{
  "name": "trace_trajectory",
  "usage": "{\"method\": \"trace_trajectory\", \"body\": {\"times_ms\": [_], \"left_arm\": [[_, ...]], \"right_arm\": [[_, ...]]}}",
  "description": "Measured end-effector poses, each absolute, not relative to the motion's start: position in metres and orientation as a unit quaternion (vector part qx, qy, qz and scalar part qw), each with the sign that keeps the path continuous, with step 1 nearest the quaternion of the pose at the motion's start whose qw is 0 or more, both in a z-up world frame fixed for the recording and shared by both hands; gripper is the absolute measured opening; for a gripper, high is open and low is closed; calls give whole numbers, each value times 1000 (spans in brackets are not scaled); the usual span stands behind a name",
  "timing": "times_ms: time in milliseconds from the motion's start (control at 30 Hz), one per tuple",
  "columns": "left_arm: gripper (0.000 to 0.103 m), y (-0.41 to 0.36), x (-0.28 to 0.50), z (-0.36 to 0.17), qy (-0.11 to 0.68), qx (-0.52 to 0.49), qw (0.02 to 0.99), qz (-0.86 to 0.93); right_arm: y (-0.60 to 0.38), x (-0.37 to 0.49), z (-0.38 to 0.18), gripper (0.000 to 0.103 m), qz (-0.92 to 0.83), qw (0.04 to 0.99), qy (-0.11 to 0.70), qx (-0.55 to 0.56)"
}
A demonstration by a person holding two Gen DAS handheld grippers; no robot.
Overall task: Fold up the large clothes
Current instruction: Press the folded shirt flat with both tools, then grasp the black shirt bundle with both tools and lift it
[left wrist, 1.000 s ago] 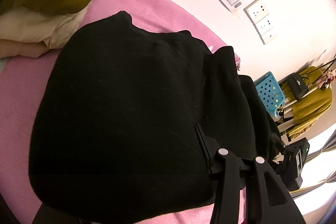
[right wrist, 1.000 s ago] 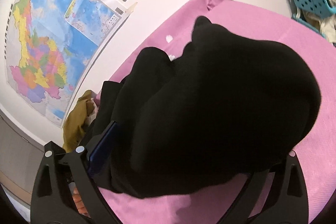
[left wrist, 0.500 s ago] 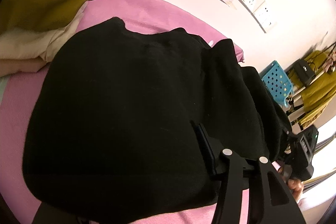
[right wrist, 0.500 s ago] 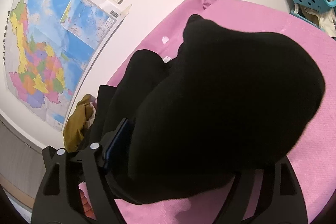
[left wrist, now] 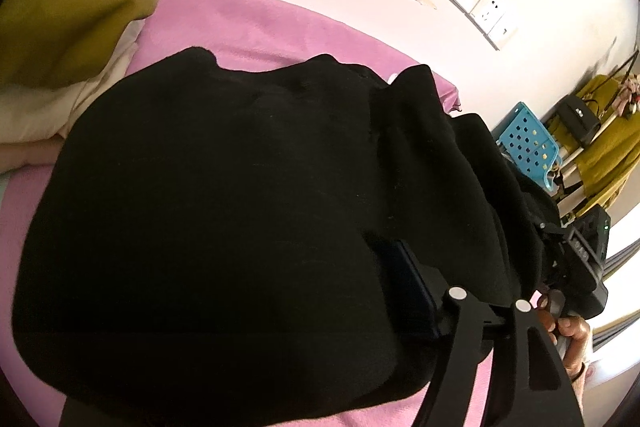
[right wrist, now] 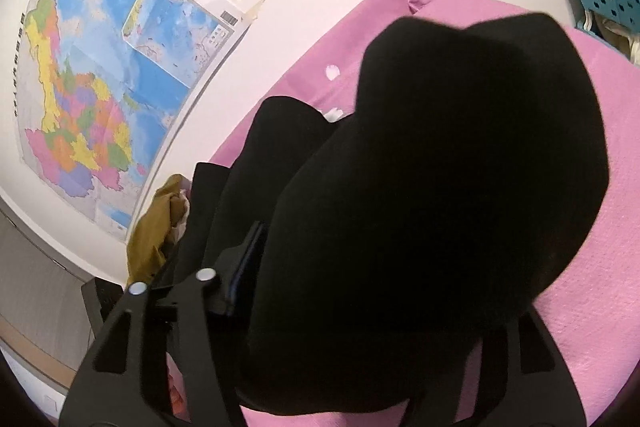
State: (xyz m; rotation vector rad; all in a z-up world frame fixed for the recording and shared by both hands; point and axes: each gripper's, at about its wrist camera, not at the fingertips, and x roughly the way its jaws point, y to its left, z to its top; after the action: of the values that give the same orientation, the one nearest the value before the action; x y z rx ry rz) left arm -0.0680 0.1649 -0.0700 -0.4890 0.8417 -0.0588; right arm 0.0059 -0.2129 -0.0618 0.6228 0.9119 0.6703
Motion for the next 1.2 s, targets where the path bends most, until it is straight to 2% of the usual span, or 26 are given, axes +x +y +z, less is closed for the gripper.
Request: {"method": "trace_trajectory", "body": {"times_ms": [67, 167, 200, 300, 400, 467, 533, 600, 700, 767, 833, 867, 933, 1000, 1033, 1133, 1200], "left_arm": [[70, 164, -67, -70, 404, -233, 884, -25], [66, 164, -66, -70, 405, -232, 884, -18], [66, 165, -66, -70, 405, -232, 884, -17], [63, 165, -67, -70, 405, -228, 885, -14], [59, 166, -66, -70, 406, -225, 886, -11], [56, 167, -66, -70, 407, -225, 885, -10], [53, 167, -66, -69, 409, -226, 884, -8], [48, 166, -65, -67, 409, -222, 885, -7], [40, 165, -66, -60, 406, -223, 886, -9], [33, 165, -71, -50, 399, -219, 890, -8], [33, 167, -83, -33, 370, -216, 903, -12], [34, 169, -88, -28, 363, -221, 905, -18], [35, 171, -93, -26, 364, -222, 904, -29], [37, 174, -92, -34, 382, -212, 899, -27], [39, 176, -90, -41, 392, -216, 894, -26], [45, 188, -86, -63, 417, -258, 871, -34], [54, 191, -84, -71, 418, -265, 868, -32]], "right_arm": [[-210, 7, -62, 69, 317, 795, 425, 294], [-206, 7, -59, 68, 319, 800, 426, 277], [-206, 7, -59, 58, 317, 802, 426, 273], [-209, 8, -60, 44, 317, 804, 429, 264], [-212, 10, -62, 44, 324, 798, 430, 272], [-212, 12, -65, 50, 329, 791, 430, 286], [-210, 13, -64, 50, 328, 793, 429, 281], [-208, 11, -61, 39, 326, 800, 426, 268], [-207, 10, -51, 28, 344, 798, 419, 266], [-209, 6, -38, 26, 369, 791, 403, 275], [-215, -1, -23, 26, 383, 794, 376, 284], [-218, -7, -16, 27, 394, 796, 362, 283], [-218, -12, -15, 35, 393, 796, 370, 273], [-215, -13, -29, 49, 379, 792, 407, 251], [-214, -12, -36, 51, 369, 789, 422, 251], [-220, -12, -61, 65, 357, 766, 453, 284], [-219, -15, -64, 73, 362, 762, 450, 293]]}}
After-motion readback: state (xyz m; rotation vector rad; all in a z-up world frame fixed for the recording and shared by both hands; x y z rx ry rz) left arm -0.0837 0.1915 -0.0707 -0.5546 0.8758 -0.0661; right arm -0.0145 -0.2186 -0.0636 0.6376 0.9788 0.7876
